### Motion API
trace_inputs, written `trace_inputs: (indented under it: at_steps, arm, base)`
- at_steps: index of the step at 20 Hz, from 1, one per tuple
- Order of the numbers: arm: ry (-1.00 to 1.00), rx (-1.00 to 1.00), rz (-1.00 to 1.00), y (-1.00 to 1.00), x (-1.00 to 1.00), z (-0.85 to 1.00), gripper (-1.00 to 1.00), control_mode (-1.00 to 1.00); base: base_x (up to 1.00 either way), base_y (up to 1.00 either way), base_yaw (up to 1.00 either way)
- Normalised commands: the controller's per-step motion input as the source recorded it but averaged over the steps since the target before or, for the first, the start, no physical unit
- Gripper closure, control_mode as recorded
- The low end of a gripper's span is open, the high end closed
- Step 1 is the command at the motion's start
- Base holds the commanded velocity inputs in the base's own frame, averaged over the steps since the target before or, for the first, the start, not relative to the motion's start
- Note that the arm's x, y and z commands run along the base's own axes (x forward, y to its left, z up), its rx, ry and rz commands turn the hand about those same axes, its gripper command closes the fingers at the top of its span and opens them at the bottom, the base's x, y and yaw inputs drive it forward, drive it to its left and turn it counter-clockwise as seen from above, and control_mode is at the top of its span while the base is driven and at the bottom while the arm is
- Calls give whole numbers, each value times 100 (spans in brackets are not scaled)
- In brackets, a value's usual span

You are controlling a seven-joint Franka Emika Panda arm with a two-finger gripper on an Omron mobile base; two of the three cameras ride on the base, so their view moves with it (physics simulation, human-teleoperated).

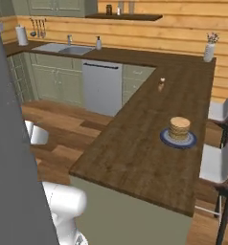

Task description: Take the strawberry from the fridge and place it on top of the pancake, located on the dining counter.

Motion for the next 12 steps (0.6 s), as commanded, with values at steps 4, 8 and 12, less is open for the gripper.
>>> trace_inputs:
  at_steps: [4,8,12]
  arm:
    - [0,0,0,0,0,0,100,100]
    - [0,0,0,0,0,0,100,100]
    - [0,0,0,0,0,0,100,100]
  base:
    - [0,-100,-32]
    - [7,-100,-23]
    - [41,-94,-13]
